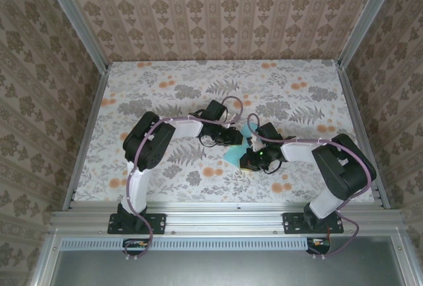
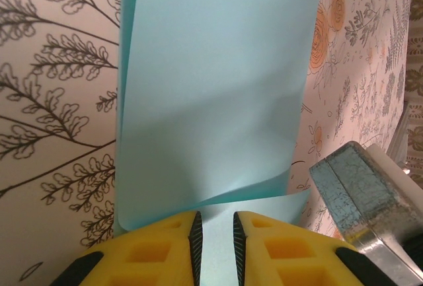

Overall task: Fold a paper plane with a square sheet of paper (pick it up from the middle)
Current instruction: Fold the triangle a second time at the center of the table.

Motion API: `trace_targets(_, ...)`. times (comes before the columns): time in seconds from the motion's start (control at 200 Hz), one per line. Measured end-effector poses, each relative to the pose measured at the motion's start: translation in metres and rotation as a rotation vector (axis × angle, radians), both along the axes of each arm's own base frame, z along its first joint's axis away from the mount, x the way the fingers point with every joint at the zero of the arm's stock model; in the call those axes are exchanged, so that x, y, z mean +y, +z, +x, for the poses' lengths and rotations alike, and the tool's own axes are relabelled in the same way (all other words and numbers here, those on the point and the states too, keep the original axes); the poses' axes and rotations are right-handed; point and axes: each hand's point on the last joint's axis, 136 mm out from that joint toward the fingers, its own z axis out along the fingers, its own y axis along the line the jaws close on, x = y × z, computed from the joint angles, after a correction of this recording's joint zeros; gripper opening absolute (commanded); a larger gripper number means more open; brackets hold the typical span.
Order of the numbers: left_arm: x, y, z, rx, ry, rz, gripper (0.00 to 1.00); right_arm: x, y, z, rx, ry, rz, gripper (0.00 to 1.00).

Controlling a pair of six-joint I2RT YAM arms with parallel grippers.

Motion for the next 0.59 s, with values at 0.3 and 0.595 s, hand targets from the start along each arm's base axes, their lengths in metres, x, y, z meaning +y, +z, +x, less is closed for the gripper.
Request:
trace_targets(0.3,0.000,0.000,0.000,-0.006,-0.014,0.007,0.24,0.003,0.003,-0.010,0.006,0.015,0.006,0.12)
trace_targets(0.595,0.000,0.000,0.000,-0.005,-0.015,0.008,0.24,-0.002,0.049,0.022,-0.085,-0.132,0.122,0.14)
